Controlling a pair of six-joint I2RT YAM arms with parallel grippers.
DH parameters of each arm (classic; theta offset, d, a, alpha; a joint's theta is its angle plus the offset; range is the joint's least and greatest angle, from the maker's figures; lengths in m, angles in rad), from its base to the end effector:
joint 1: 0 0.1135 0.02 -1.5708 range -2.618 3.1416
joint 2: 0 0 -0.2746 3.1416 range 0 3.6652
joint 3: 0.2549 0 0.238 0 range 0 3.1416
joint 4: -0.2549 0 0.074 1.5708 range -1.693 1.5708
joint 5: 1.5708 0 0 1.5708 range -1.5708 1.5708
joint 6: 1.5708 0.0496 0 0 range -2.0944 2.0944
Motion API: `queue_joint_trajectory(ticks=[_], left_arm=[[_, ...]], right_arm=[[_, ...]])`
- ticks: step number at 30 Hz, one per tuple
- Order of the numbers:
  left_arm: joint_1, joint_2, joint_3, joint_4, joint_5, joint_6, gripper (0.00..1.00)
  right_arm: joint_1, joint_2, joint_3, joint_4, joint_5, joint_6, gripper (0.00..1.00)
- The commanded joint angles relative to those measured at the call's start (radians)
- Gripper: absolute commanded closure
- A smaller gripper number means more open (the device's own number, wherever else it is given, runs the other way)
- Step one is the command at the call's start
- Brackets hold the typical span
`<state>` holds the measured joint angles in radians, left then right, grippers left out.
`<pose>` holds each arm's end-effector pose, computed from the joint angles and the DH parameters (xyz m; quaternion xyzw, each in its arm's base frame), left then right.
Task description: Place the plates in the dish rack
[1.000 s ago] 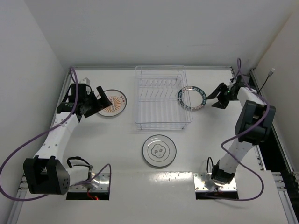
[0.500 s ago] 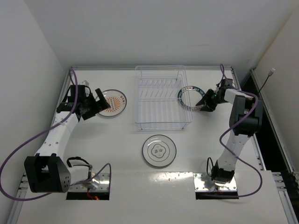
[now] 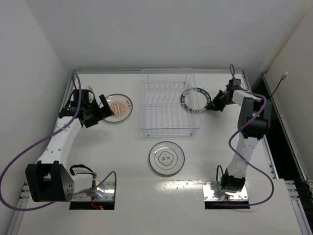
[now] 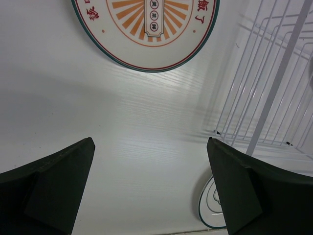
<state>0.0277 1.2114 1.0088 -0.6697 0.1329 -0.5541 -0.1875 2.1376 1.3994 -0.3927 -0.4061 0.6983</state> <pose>0.2404 0.0001 0.2887 -0.2471 0.9047 -0.1491 0.3134 0.4252 -0.0607 0.1264 0.3699 0.8825 0.2444 0.1571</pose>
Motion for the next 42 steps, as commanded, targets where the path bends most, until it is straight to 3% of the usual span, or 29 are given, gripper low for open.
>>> queue_joint_trajectory(ticks=[1, 8, 12, 18, 28, 42], left_arm=[[0.009, -0.003, 0.031, -0.001, -0.001, 0.006, 0.01], [0.009, -0.003, 0.04, 0.009, 0.028, -0.003, 0.01], [0.009, 0.007, 0.062, 0.009, 0.028, -0.003, 0.01], [0.009, 0.007, 0.062, -0.001, 0.019, 0.008, 0.01], [0.009, 0.007, 0.04, 0.009, 0.019, 0.008, 0.01], [0.028, 0.007, 0.05, -0.001, 0.001, 0.026, 0.01]], right_arm=[[0.0, -0.04, -0.048, -0.005, 0.113, -0.033, 1.0], [-0.009, -0.323, -0.128, -0.058, 0.305, -0.042, 1.0], [0.003, -0.459, -0.068, -0.116, 0.49, -0.042, 1.0], [0.088, -0.584, 0.042, -0.138, 0.645, -0.075, 1.0], [0.292, -0.513, 0.252, -0.156, 0.825, -0.201, 1.0], [0.454, -0.326, 0.316, -0.178, 0.938, -0.24, 1.0]])
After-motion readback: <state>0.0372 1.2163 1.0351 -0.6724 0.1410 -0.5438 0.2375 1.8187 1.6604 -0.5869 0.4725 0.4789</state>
